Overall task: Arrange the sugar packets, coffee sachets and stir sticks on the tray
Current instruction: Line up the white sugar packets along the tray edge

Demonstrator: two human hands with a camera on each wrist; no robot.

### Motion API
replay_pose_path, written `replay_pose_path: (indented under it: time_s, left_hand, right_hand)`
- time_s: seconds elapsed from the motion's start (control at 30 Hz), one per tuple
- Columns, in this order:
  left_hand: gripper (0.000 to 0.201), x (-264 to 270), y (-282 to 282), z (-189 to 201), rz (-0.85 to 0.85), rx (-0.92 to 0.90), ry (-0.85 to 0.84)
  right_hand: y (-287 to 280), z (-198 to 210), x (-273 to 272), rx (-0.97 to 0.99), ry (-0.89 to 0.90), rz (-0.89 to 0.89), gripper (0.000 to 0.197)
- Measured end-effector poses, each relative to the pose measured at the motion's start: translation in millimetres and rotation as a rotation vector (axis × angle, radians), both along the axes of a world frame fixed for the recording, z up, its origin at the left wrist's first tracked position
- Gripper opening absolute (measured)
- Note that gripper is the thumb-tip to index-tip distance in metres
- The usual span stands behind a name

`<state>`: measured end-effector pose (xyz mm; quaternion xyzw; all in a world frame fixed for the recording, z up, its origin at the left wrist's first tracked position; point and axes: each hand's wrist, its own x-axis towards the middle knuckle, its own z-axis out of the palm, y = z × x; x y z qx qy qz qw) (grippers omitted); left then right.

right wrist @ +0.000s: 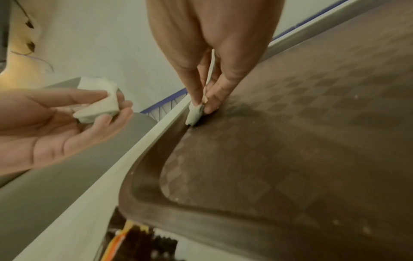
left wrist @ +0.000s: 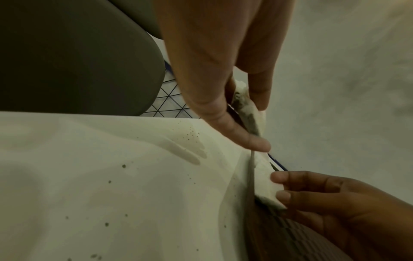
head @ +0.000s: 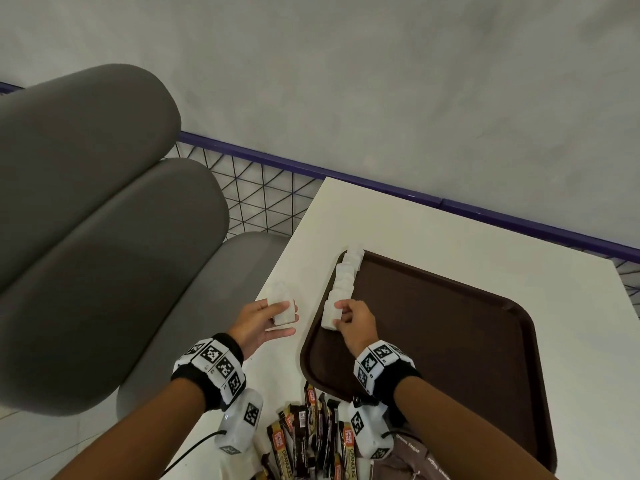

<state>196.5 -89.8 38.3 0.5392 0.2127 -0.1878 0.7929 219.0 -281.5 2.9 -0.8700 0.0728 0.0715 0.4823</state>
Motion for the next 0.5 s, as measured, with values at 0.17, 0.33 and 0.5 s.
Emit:
replay_pose_path:
  time_s: [0.17, 0.33, 0.5]
  left_hand:
    - [0.017, 0.8, 1.2, -1.0, 0.026, -0.030, 0.017]
    - [0.022, 0.4, 1.2, -1.0, 0.013, -0.078, 0.027]
    - [0.018, -0.6, 0.9, 0.0, 0.019, -0.042, 0.026]
  right_hand:
    - [4.3, -3.2, -1.8, -0.087, 0.016, 0.032, 0.029]
    - [4.8, -3.7, 0.4, -0.150, 0.035, 0.055, 0.028]
    - [4.3, 2.4, 0.5, -0.171, 0.066, 0.070, 0.027]
